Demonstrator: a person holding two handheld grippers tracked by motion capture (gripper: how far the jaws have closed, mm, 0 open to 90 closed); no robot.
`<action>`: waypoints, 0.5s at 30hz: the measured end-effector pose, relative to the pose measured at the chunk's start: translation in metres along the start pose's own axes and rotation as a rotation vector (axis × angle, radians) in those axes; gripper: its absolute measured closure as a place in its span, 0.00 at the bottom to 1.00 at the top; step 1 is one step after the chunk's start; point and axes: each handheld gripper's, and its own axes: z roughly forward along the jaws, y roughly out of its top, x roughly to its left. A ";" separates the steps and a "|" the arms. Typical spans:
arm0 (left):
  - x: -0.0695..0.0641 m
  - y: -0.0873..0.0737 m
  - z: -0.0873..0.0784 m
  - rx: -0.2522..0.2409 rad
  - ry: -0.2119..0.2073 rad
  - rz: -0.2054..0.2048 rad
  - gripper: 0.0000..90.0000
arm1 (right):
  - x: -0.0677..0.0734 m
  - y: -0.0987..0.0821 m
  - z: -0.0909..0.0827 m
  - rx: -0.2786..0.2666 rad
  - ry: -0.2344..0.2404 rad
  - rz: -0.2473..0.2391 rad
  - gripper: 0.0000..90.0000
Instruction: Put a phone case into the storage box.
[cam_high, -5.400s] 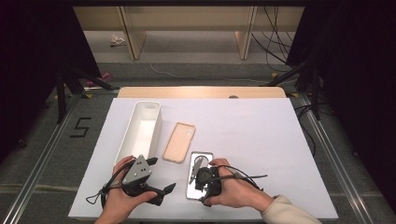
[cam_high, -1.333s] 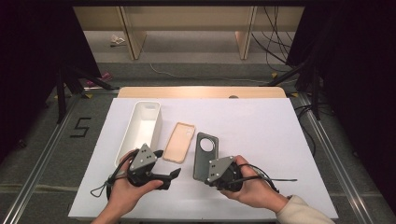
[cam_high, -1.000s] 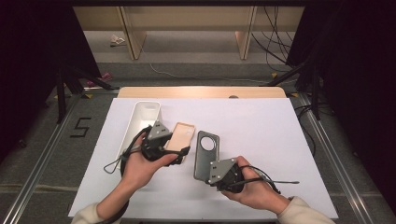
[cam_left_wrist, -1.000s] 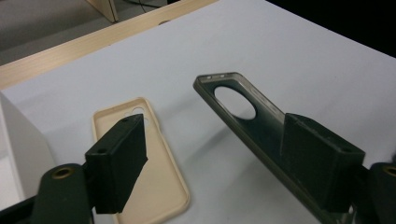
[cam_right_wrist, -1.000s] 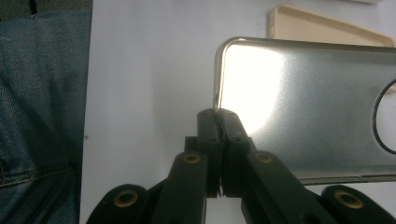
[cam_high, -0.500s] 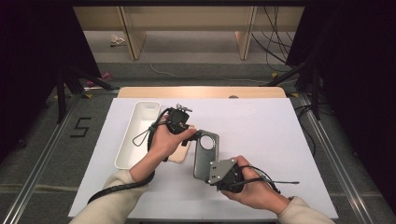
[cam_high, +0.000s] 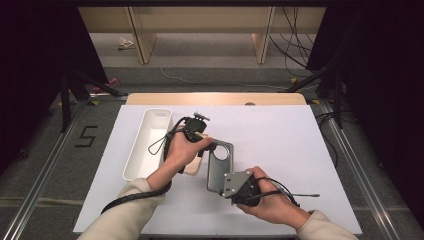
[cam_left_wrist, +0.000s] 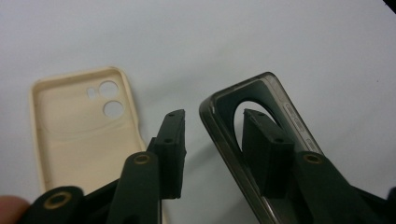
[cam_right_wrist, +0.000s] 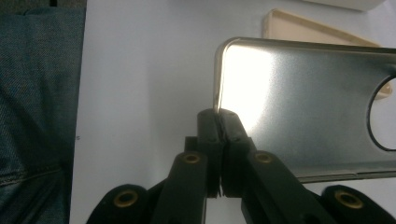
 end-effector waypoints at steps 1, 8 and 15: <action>0.000 -0.001 0.001 0.005 -0.005 -0.006 0.67 | 0.000 0.001 0.000 0.000 -0.005 0.000 0.99; 0.002 -0.001 0.000 -0.010 -0.027 -0.033 0.75 | 0.001 0.001 0.000 0.008 -0.004 0.001 0.99; -0.006 0.001 -0.007 -0.070 -0.070 -0.061 0.82 | 0.001 0.000 0.005 0.024 -0.001 -0.014 0.99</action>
